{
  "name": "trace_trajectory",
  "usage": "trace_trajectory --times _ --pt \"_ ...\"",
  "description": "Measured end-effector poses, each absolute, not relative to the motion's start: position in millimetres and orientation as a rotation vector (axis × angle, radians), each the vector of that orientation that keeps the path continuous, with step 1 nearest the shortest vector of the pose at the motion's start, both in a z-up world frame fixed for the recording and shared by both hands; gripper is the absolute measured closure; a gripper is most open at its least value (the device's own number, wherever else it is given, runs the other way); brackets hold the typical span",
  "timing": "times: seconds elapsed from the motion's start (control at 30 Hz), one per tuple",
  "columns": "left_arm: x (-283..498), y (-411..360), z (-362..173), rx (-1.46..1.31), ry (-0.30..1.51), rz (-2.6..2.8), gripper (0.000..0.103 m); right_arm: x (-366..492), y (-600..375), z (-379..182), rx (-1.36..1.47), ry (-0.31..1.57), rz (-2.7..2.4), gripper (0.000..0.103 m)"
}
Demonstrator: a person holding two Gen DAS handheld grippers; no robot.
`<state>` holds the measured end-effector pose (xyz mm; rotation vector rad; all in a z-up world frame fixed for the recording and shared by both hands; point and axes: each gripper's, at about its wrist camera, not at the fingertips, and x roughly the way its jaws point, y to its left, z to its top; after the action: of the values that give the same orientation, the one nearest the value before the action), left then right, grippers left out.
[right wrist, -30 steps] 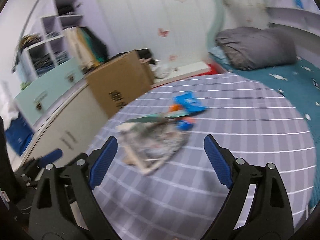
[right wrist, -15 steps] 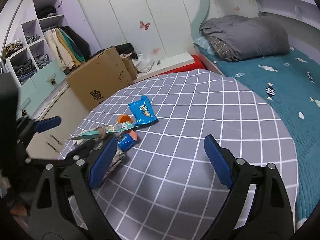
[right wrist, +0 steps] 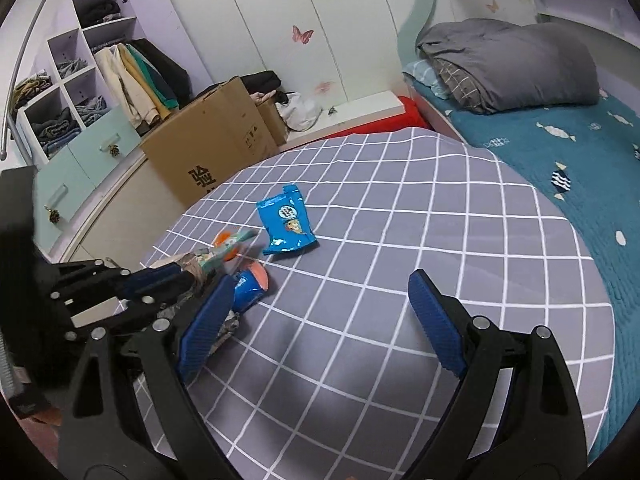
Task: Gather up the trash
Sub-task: 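Grasp the teal snack stick with the left gripper, then grasp the blue snack bag with the right gripper while the left holds the stick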
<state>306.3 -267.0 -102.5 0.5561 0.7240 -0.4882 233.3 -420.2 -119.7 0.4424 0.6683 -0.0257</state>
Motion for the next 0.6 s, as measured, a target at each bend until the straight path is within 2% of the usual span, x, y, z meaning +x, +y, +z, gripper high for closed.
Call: trace_trajectory --times 0.17,0.27,0.43,0.6 --pt "312 -244 -85 0.428 0.657 -0.457 0.093 250 -413 -119 0.382 0.702 -0.028 0.016" --pt "321 -228 -80 0.341 0.669 -0.467 0.094 266 -408 -120 0.362 0.732 -0.022 0.016" --pt "340 -198 -86 0.145 0.794 -0.557 0.094 300 -393 -125 0.317 0.799 0.007 0.016" --pt "344 -176 -87 0.061 0.782 -0.512 0.094 329 -382 -134 0.267 0.843 -0.008 0.016"
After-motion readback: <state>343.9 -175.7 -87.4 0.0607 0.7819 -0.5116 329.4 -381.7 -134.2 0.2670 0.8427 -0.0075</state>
